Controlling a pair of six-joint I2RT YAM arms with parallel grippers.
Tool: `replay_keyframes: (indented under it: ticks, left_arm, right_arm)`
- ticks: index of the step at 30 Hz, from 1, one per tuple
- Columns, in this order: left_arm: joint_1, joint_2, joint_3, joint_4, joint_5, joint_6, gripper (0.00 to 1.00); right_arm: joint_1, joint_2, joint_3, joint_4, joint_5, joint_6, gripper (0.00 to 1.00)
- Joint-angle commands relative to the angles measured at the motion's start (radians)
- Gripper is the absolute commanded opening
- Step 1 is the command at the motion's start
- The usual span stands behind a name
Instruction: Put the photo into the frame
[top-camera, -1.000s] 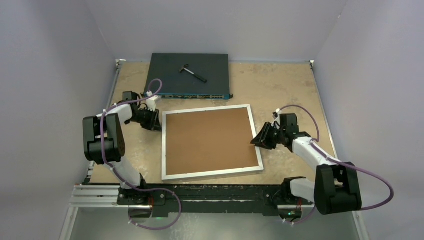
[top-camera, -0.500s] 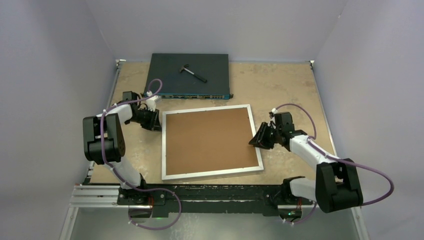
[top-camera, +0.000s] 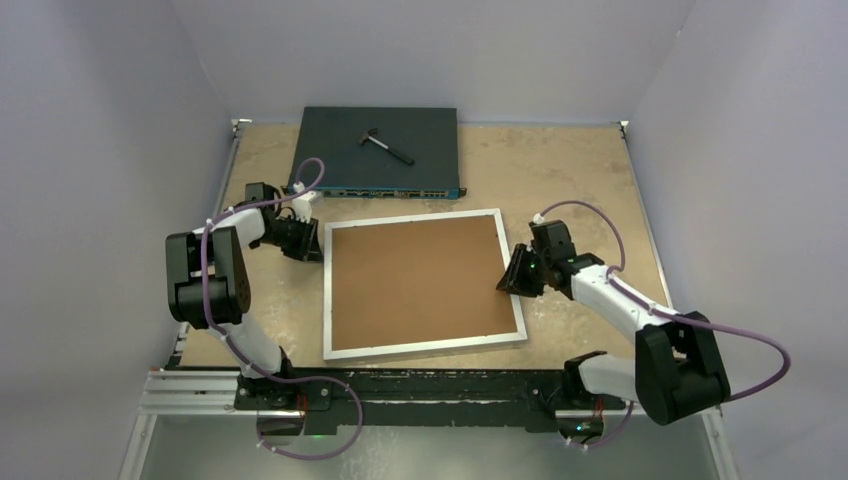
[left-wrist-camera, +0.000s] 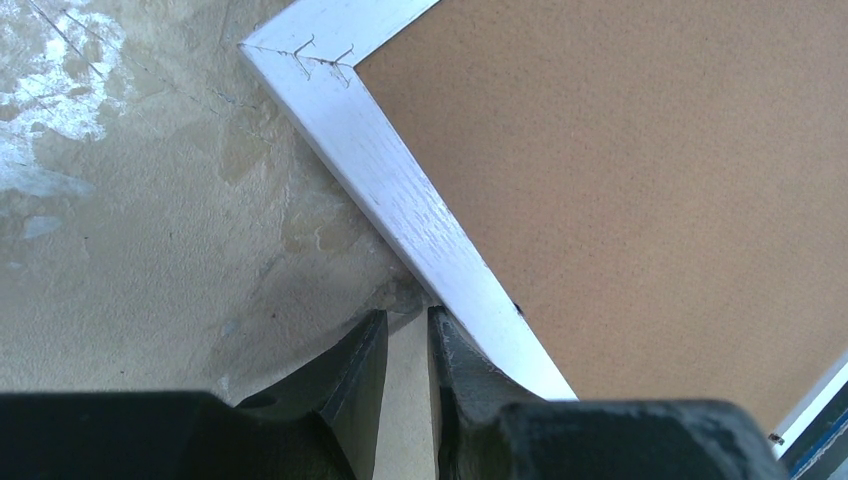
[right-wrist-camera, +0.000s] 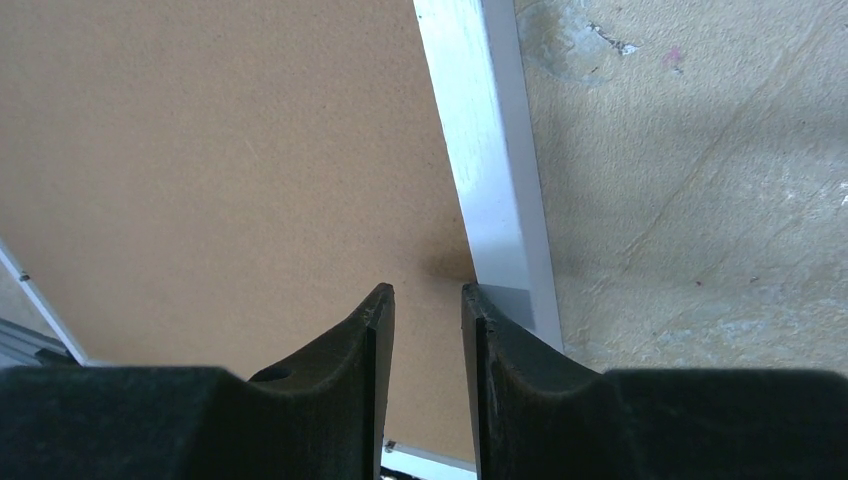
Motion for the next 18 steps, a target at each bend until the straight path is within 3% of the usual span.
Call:
replay_keyframes:
  ticks: [1, 7, 9, 11, 14, 18]
  left_arm:
    - [-0.015, 0.03, -0.017, 0.032, 0.086, 0.004, 0.21]
    - [-0.017, 0.032, -0.006, 0.031, 0.091, 0.005, 0.21]
    - [-0.017, 0.031, 0.004, 0.018, 0.089, 0.009, 0.21]
    - [-0.017, 0.023, 0.018, -0.011, 0.085, 0.025, 0.21]
    - [-0.017, 0.009, 0.041, -0.058, 0.075, 0.05, 0.21]
    - [-0.015, -0.023, 0.074, -0.119, 0.062, 0.076, 0.25]
  right_arm:
    - [0.053, 0.086, -0.04, -0.018, 0.025, 0.033, 0.34]
    - [0.096, 0.107, -0.016, -0.02, -0.022, 0.043, 0.38]
    - [0.096, 0.087, 0.063, -0.076, -0.038, 0.022, 0.42]
    - [0.095, 0.048, 0.19, -0.138, -0.04, 0.025, 0.5]
    - [0.092, 0.042, 0.341, -0.094, -0.006, 0.005, 0.69]
    - [0.092, 0.205, 0.541, -0.004, 0.128, -0.115, 0.76]
